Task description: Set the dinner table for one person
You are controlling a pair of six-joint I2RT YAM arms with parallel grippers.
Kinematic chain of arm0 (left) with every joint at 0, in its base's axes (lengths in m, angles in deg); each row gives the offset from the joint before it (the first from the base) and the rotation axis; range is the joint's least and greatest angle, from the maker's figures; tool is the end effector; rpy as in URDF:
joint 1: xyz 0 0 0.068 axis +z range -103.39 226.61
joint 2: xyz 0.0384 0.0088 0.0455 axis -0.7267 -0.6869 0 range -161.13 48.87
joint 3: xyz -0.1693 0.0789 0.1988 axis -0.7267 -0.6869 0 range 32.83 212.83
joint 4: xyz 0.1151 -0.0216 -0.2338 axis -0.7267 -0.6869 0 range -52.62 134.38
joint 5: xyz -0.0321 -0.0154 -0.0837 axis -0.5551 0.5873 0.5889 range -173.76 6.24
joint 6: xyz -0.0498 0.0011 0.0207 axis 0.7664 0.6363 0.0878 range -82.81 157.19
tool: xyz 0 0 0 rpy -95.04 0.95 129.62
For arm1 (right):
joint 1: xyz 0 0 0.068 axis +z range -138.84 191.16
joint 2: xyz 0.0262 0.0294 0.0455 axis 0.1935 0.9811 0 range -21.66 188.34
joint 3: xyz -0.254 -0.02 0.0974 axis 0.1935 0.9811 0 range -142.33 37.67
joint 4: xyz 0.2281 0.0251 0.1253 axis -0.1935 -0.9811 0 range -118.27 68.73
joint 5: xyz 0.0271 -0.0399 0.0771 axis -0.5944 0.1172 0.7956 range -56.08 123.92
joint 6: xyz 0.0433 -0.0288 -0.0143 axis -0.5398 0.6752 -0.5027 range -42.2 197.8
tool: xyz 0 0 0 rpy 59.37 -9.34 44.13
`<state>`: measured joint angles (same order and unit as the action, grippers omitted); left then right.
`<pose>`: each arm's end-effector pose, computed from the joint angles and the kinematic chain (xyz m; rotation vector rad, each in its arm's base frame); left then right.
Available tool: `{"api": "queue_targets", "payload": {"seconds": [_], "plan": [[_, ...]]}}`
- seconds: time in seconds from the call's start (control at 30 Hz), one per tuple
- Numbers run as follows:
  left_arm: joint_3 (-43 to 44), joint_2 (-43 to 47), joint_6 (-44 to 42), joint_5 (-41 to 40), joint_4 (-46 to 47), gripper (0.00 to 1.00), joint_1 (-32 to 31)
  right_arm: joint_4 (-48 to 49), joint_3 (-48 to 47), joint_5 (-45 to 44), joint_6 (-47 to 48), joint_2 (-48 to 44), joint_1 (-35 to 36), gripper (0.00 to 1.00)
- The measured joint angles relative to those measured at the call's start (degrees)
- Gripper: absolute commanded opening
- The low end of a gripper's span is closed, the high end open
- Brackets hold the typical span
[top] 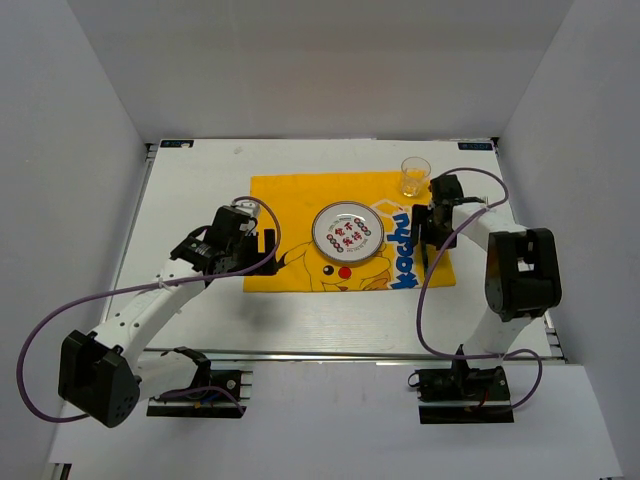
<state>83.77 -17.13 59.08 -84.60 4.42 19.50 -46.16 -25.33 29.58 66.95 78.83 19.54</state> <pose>0.2030 -0.1033 0.2591 0.1110 2.5595 -0.3176 0.3465 0.0483 0.1746 0.0819 2.6528 0.0100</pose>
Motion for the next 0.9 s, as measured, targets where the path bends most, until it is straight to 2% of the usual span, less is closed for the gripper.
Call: {"api": "queue_targets", "payload": {"seconds": [0.13,0.3,0.53,0.9], "plan": [[0.0,0.0,-0.04,0.02,0.13,0.98,0.0,-0.11,-1.05,0.5,0.57,-0.87,-0.83,0.83],[-0.13,0.63,-0.07,0.02,0.24,0.98,-0.04,-1.42,-9.84,-1.27,1.49,0.79,-5.49,0.88],[-1.18,2.75,-0.33,0.37,1.01,0.98,-0.07,-1.99,-26.93,-6.88,2.6,13.51,-13.64,0.89],[-1.18,0.31,-1.6,3.74,1.46,0.98,0.0,-5.11,-29.4,-4.17,8.04,17.92,-19.69,0.89]]}}
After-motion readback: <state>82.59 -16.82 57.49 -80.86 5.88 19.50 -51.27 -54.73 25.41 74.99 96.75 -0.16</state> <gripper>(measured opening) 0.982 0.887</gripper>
